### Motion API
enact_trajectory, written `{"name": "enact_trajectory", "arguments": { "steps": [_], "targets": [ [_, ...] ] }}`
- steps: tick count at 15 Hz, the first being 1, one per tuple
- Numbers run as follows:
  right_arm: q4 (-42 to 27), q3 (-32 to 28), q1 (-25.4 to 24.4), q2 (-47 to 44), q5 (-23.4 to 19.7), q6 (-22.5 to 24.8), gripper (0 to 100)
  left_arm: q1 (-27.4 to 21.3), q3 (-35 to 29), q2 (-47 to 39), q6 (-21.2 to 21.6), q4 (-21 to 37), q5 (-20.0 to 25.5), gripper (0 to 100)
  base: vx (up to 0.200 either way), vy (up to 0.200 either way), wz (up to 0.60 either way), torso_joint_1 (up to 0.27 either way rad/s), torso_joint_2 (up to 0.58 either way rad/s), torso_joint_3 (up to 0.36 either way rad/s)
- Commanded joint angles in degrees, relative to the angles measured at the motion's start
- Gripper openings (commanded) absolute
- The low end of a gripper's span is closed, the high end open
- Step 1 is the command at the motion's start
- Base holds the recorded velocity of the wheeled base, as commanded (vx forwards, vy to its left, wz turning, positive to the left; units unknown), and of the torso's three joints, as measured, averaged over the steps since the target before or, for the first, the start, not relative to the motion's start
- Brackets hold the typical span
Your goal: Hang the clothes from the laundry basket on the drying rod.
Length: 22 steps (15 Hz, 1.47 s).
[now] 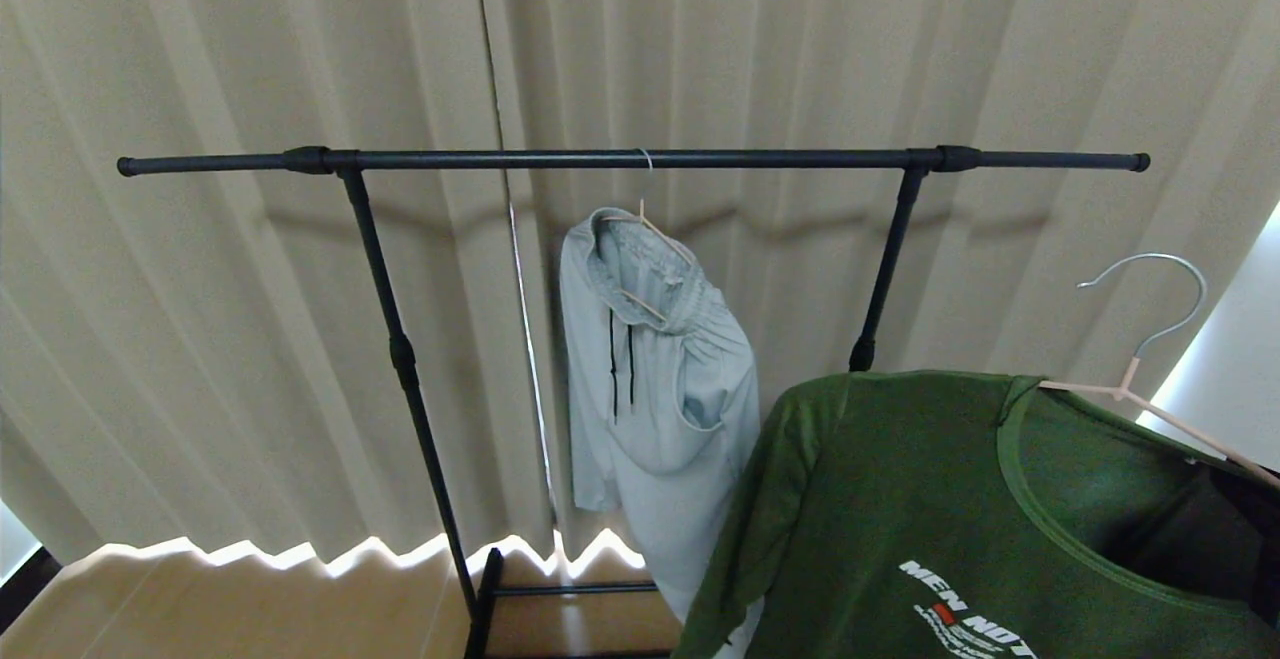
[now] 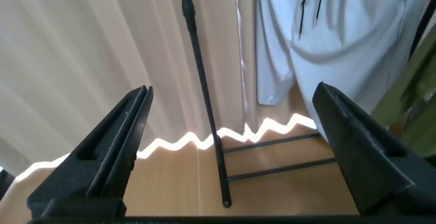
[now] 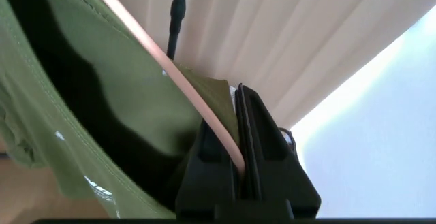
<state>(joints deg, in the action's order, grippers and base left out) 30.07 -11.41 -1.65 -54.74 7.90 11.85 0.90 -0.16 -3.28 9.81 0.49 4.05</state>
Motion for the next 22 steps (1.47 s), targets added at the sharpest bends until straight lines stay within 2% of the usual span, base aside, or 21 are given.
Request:
{"name": "enact_trajectory", "arguments": {
  "steps": [1,3,5,9,17,22],
  "targets": [
    [-0.02,-1.16,3.49,0.77,0.10,0.10,0,-0.29,0.07,1.26,-0.94,0.13,0.00,100,0.000,0.000,0.00,0.000,0.00,0.000],
    [0.07,-1.42,8.33,0.86,0.10,1.16,0,-0.46,-0.02,2.66,-1.46,0.30,-0.09,100,0.000,0.000,0.00,0.000,0.00,0.000],
    [0.07,-1.33,10.43,0.86,0.01,3.36,0,-0.46,-0.02,2.66,-1.64,0.30,0.00,100,0.000,0.000,0.00,0.000,0.00,0.000],
    [0.07,-1.16,10.43,0.86,0.01,3.44,0,-0.46,-0.02,2.66,-1.29,0.30,0.00,100,0.000,0.000,0.00,0.000,0.00,0.000],
    [-0.02,-0.89,10.43,0.95,0.01,3.44,0,-0.46,-0.02,2.66,-1.73,0.30,0.00,100,0.000,-0.200,0.00,0.003,0.00,0.001],
    [-0.37,-0.89,10.35,0.77,-0.34,3.44,0,-0.46,-0.02,2.66,-1.64,0.39,0.08,100,0.000,0.000,0.00,0.000,0.00,0.000]
  ]
}}
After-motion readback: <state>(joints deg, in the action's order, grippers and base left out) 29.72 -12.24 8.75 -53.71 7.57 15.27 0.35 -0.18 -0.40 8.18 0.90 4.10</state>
